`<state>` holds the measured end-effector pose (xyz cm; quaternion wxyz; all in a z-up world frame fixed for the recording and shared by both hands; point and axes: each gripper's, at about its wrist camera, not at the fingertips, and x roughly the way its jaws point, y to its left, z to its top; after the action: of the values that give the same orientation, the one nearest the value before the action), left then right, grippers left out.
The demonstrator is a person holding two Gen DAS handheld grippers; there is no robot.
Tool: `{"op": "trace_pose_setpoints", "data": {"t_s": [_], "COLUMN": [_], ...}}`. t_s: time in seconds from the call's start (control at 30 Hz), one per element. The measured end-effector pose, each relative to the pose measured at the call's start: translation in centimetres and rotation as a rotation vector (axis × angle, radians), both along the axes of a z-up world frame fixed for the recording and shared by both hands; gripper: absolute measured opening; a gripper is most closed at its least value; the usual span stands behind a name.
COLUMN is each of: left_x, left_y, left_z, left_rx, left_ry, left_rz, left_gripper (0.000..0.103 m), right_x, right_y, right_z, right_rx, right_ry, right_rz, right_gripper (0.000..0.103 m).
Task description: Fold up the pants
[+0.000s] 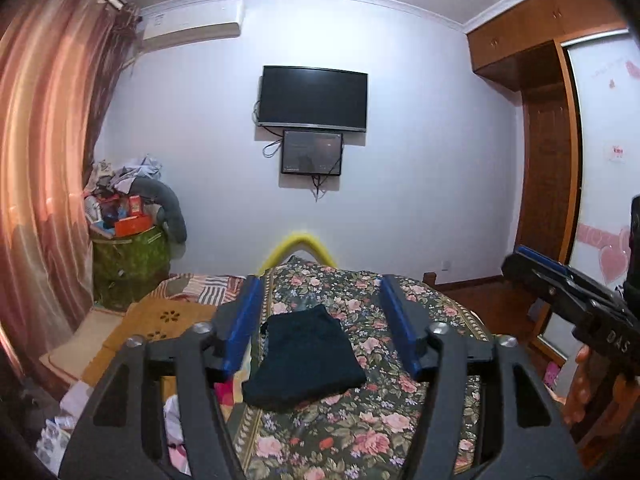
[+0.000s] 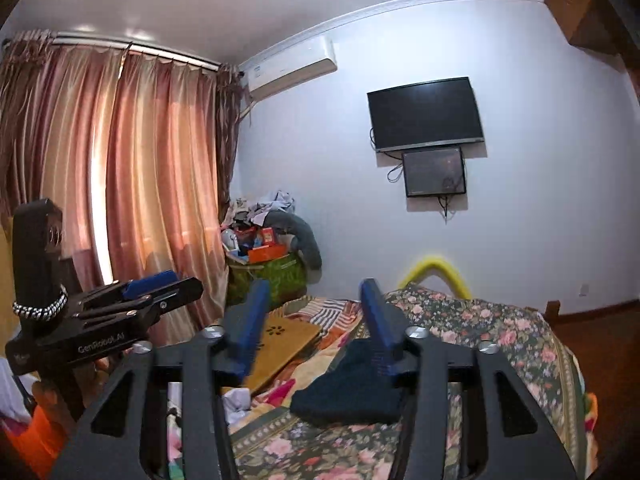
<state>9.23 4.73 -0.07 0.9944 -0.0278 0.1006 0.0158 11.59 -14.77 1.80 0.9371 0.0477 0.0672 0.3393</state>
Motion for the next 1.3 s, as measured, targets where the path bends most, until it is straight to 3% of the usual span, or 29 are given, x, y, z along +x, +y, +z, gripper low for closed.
{"op": "trace_pose_setpoints", "data": {"t_s": [0.07,0.17,0.2,0.33,1.3], "left_x": [-0.6,-1.3,-1.5,-2.0,-2.3], "left_y": [0.1,0.1,0.2,0.4,-0.6], "left_z": [-0.3,-0.5,-0.6,-0.7,-1.2], "left_rx": [0.000,0.013,0.008,-0.022,0.005], "left_ry": [-0.007,-0.012,-0.016,-0.012,-0.019], "left_rz": [0.017,0.045,0.047,0.047,0.043], "left_gripper": [0.074,0.096,0.103,0.103,0.103], "right_x": [-0.4,-0.7,-0.6,-0.7,-2.4], "right_y": [0.1,0.0,0.0,-0.3,-0.5], "right_z": [-0.3,-0.4,-0.5,-0.4,-1.2], "right_rx": [-0.013,-0.026,-0.026,-0.024,-0.048], "right_ry": [0.006,0.018,0.018,0.019,0.008], "right_rz": [-0.014,-0.024,-0.031,-0.070,-0.092], "right_gripper": [0.065,0.084,0.085,0.103,0.103]}}
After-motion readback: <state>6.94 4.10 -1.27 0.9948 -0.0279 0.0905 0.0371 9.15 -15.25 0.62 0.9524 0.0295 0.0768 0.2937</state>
